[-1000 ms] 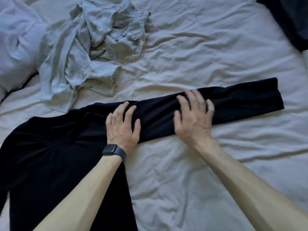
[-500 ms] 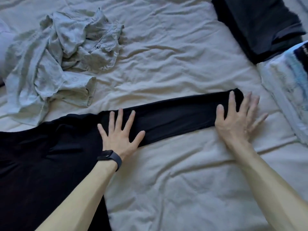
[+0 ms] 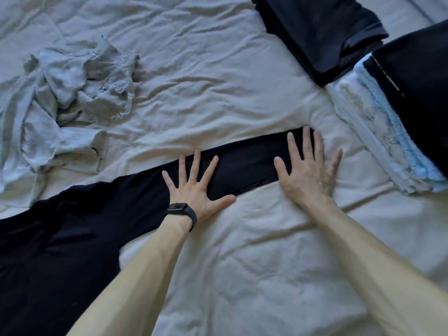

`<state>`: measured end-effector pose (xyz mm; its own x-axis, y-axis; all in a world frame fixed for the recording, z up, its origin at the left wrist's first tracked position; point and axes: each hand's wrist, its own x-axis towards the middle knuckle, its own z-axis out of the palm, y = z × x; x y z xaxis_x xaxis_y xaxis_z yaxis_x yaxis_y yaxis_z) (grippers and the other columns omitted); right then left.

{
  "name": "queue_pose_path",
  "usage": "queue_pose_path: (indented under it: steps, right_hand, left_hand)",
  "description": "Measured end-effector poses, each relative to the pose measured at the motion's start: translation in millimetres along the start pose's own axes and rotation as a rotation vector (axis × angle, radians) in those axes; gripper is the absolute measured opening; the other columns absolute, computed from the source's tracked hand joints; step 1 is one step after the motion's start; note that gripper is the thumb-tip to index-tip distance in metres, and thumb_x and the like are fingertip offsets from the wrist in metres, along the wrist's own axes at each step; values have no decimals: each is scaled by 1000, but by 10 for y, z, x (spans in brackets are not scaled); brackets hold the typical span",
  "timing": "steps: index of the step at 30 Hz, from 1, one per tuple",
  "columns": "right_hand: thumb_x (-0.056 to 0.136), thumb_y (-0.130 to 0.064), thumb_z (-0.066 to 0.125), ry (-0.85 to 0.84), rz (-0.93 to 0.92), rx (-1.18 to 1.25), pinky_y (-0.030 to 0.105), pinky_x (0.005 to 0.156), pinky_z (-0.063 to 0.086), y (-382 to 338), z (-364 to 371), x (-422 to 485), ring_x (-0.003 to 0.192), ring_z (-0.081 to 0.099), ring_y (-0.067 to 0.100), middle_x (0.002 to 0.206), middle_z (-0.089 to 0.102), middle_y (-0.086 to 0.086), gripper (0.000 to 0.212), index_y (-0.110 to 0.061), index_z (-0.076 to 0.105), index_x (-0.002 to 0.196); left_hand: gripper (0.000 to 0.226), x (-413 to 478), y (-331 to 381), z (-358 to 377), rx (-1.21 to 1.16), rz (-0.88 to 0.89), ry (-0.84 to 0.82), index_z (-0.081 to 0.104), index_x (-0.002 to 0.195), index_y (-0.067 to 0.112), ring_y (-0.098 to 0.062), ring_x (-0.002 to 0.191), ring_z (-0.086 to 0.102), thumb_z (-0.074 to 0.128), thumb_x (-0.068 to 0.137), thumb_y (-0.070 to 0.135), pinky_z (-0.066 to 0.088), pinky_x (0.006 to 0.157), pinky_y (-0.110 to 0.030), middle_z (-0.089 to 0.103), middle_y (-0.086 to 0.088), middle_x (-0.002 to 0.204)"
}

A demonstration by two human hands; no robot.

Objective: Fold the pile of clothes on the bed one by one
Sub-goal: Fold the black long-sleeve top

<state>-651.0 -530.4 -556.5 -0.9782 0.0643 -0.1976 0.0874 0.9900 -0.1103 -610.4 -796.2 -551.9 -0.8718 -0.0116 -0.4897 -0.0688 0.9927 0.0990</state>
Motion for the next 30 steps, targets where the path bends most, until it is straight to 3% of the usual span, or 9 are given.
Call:
queue_pose_path:
  steps: [3,6,9,13,17,21,23,27,30]
  right_hand:
    - [100,-48,33,94,48,193,61,121,1,-102,10,-334,157,4,18,170,13,1,65,-26,26,160]
    - [97,-44,36,81,20,314,63,119,13,-246,61,-872,156,14,22,167,23,3,62,-25,37,157]
    - [95,-43,34,6,-117,345,63,117,21,-637,144,-1563,153,23,24,163,33,6,59,-24,49,149]
    - [96,-38,37,-83,-340,303,62,114,32,-1349,238,-2471,151,29,24,158,42,6,52,-26,57,142]
    - [99,-37,34,-182,-513,215,63,114,33,-2249,285,-3299,152,28,25,159,41,4,50,-28,53,145]
    - [100,-45,22,-309,-611,146,54,123,15,-3196,371,-3960,156,7,17,166,26,-1,57,-34,41,153]
    - [101,-46,23,-326,-681,97,54,122,17,-3677,443,-4243,156,7,18,166,27,0,57,-33,42,153]
    - [100,-48,26,-357,-759,19,56,121,23,-4591,702,-4641,156,11,22,166,27,3,57,-32,44,152]
    - [99,-50,28,-385,-782,-33,61,120,24,-5282,882,-4819,157,7,25,168,19,4,61,-30,39,155]
  left_hand:
    - [96,-198,1,7,-72,37,32,-17,150,55,-19,147,-33,27,74,94,-18,113,-66,-34,13,159]
    - [81,-613,-138,154,-130,59,76,-5,155,51,-16,151,-22,25,85,78,-11,118,-62,-20,11,165]
    - [73,-1234,-481,393,-117,25,54,-1,157,44,-16,153,-16,28,94,68,-3,121,-59,-19,10,165]
    - [73,-2261,-1139,648,-207,-111,21,-8,156,43,-10,148,-23,10,89,67,-10,121,-50,-26,13,160]
    - [69,-3303,-1967,878,-274,-278,19,0,157,42,-13,153,-12,9,92,63,-8,121,-47,-12,9,165]
    - [75,-4147,-2915,1127,-343,-447,-48,-1,158,40,-11,151,-17,-1,86,63,-9,122,-46,-11,7,167]
    - [79,-4494,-3448,1272,-340,-510,-82,0,158,40,-13,153,-15,-5,83,63,-5,123,-49,-11,7,167]
    - [67,-4999,-4465,1476,-340,-642,59,34,154,31,-24,149,21,32,91,56,25,116,-59,23,-4,164]
    - [69,-5299,-5129,1596,-386,-758,250,34,152,30,-30,145,31,51,88,50,30,114,-55,30,-6,160]
